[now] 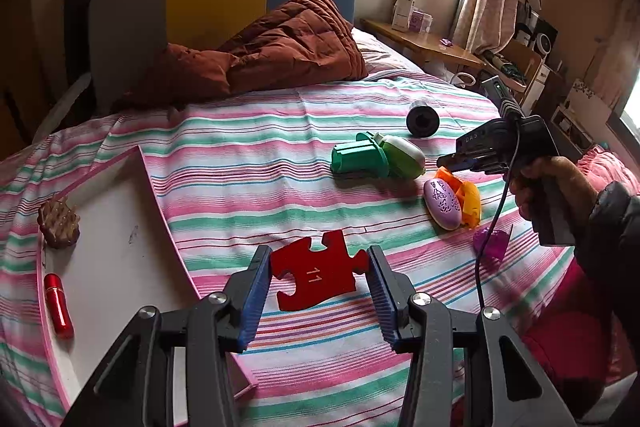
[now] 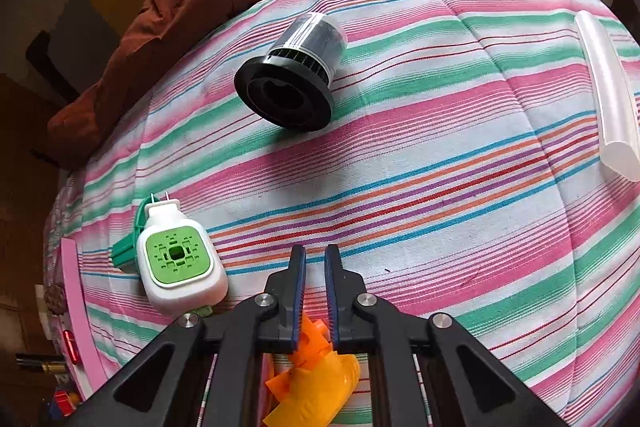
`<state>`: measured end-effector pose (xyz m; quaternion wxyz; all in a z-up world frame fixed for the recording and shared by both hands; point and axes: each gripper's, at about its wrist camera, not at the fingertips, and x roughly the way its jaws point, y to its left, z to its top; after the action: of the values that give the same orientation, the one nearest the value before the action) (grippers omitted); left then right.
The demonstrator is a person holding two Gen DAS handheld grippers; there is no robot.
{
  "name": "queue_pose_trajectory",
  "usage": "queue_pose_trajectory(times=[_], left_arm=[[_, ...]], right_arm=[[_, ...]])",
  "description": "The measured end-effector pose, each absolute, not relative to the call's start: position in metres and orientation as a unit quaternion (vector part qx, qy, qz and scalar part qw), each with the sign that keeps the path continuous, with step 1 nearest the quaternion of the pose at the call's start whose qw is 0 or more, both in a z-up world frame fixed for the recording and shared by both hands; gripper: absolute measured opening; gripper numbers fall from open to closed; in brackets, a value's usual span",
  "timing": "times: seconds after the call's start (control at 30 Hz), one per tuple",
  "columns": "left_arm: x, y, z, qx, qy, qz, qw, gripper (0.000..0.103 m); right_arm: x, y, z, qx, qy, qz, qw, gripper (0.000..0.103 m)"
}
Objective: Organize rigid objects
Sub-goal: 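Grasp the black cup with the right tool while the left tool carries the puzzle piece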
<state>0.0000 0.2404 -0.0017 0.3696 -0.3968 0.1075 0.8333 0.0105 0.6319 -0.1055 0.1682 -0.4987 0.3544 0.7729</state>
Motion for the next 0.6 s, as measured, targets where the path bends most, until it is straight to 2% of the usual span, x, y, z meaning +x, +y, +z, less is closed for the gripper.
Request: queue_pose_trajectory(times=[0.03,0.07,0.1,0.27,0.43,0.6], left_arm=[[0.000,0.238,-0.001,-0.395,0.107,0.835,0.369,0.048],[-0.001,0.236,-0.001,-0.395,0.107,0.836,0.366,0.048],[-0.001,0.235,-0.001,-0.396,0.107,0.836,0.365,0.048],[-0.006,0.227,-0.001,-0.397,0.105,0.841,0.353,0.048],[-0.013,0.219,-0.003,-0.399,0.104,0.846,0.338,0.048],[-0.018,0.213,-0.009,-0.405,0.103,0.848,0.325,0.048]], right_arm=[[0.012,0.639,-0.103,-0.487,0.373,0.770,0.177,0.029],[0.015,0.646,-0.099,-0.474,0.388,0.767,0.189,0.042],[0.015,0.652,-0.095,-0.461,0.401,0.767,0.196,0.047],[-0.012,0.688,-0.077,-0.409,0.449,0.767,0.208,0.050],[-0.055,0.693,-0.069,-0.420,0.444,0.757,0.230,0.052],[-0.085,0.687,-0.094,-0.463,0.416,0.749,0.225,0.052]])
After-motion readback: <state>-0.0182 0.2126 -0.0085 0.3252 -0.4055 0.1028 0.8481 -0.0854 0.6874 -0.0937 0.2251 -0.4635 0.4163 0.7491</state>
